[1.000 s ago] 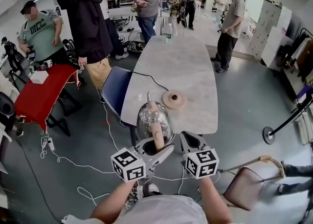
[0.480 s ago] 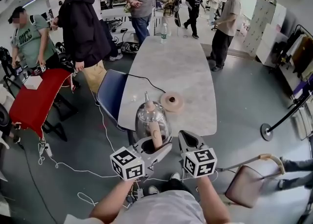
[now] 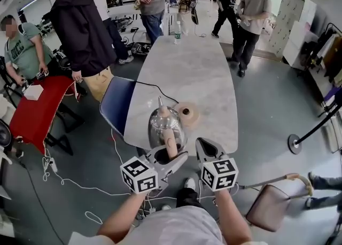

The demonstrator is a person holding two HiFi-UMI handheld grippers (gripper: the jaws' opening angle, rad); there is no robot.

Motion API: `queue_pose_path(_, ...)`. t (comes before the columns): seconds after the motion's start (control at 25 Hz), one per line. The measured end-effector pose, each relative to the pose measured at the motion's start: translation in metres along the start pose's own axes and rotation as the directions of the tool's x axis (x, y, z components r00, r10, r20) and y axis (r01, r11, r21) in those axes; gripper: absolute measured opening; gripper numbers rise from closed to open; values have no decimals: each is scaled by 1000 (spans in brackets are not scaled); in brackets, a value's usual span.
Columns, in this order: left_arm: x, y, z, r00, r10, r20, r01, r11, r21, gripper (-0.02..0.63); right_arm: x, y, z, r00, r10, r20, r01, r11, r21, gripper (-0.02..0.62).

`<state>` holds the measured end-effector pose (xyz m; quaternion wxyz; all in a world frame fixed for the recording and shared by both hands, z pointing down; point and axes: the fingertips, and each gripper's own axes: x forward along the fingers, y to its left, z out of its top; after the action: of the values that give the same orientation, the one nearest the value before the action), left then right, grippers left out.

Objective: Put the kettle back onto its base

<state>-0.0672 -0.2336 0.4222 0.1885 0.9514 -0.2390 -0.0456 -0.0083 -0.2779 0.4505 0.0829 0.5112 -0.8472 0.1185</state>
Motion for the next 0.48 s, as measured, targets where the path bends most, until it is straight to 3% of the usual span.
queue_pose_path(0.48, 82, 66, 6, 1000, 12, -5, -12, 1000, -10, 169, 58, -65, 13, 999, 19, -36, -19, 1000, -14, 5)
